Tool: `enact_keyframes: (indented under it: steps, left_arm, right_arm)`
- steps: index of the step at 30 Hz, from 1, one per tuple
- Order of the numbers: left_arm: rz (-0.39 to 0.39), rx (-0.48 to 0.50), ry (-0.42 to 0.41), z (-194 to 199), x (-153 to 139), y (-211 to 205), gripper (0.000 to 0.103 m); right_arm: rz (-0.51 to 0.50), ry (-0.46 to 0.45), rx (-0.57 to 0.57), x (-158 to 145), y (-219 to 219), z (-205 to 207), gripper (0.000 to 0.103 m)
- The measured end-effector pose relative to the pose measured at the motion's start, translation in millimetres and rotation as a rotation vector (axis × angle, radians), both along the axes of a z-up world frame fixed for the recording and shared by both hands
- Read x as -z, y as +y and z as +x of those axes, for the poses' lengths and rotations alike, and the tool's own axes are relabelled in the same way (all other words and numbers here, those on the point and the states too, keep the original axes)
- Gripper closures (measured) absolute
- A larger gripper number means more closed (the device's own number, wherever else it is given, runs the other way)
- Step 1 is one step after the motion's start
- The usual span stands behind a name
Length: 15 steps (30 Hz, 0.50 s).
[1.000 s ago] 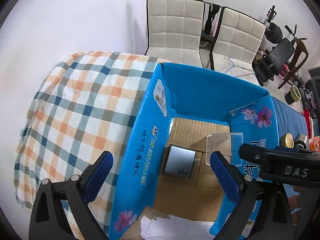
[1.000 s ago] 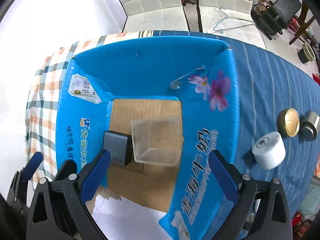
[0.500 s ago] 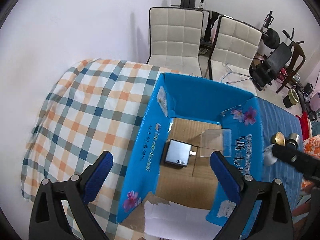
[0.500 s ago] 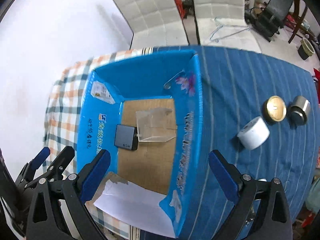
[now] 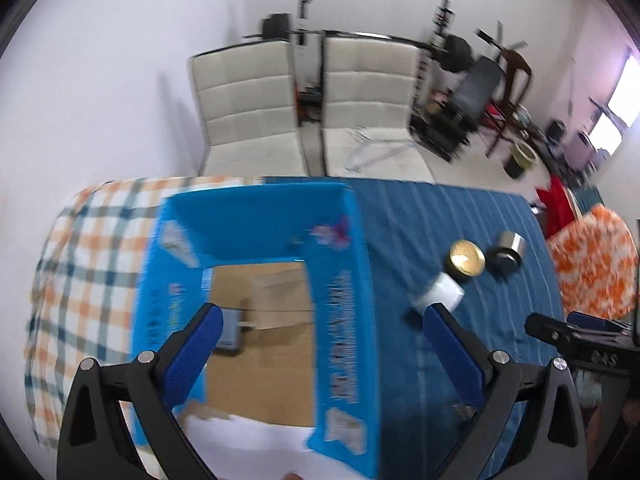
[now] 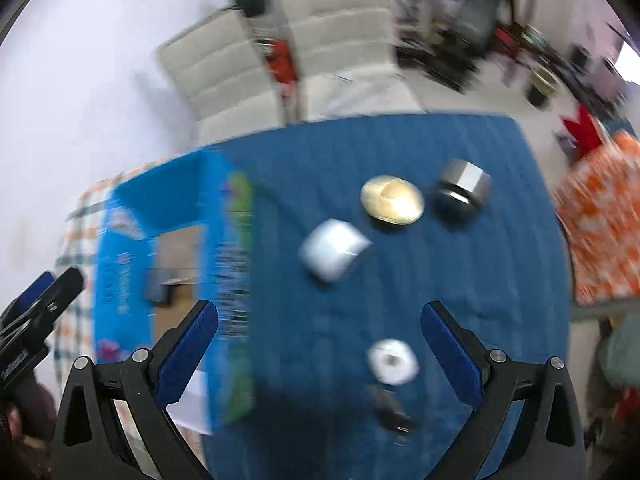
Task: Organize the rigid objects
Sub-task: 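Grasp the white tape roll with the left tool while the right tool grasps the white earbud case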
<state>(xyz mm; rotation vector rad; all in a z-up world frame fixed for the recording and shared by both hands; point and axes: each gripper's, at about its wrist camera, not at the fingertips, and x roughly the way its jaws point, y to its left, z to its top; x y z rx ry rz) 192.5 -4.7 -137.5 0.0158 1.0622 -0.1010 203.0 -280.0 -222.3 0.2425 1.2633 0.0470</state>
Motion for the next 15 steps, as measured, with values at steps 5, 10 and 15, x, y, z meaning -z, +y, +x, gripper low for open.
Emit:
enact_keyframes:
  steps: [5, 10, 15]
  left_arm:
    - [0.036, 0.109, 0.098, 17, 31, -62, 0.0]
    - [0.094, 0.168, 0.173, 10, 60, -90, 0.0]
    - [0.105, 0.164, 0.211, 5, 75, -90, 0.0]
  right_arm:
    - [0.0, 0.095, 0.102, 41, -69, 2, 0.0]
    - [0.022, 0.205, 0.017, 99, -74, -5, 0.0]
    - [0.01, 0.289, -0.078, 148, -51, -14, 0.002]
